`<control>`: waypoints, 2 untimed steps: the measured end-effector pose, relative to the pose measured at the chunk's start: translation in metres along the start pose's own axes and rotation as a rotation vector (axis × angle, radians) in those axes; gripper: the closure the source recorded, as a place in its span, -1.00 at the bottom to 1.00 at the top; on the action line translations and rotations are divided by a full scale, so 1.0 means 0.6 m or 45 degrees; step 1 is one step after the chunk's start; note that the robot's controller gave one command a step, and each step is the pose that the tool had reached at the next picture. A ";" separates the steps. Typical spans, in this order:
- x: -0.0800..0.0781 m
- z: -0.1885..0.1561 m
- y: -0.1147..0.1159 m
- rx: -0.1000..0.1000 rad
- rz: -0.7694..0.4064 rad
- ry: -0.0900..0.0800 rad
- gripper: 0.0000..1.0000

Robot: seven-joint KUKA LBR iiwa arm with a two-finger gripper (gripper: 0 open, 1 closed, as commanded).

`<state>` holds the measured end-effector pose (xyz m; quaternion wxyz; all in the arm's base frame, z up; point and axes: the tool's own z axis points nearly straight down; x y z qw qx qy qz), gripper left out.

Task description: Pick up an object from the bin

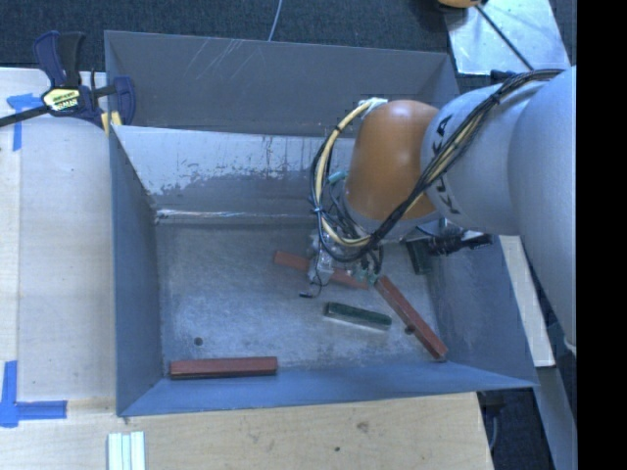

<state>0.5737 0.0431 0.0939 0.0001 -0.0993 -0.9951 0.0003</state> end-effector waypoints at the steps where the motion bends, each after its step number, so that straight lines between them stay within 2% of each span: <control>1: -0.002 -0.018 0.001 -0.002 -0.001 -0.005 1.00; 2: 0.000 -0.036 0.000 0.000 -0.001 0.001 1.00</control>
Offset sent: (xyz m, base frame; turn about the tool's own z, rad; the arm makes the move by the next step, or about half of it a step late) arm -0.0001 -0.0001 0.0647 0.0000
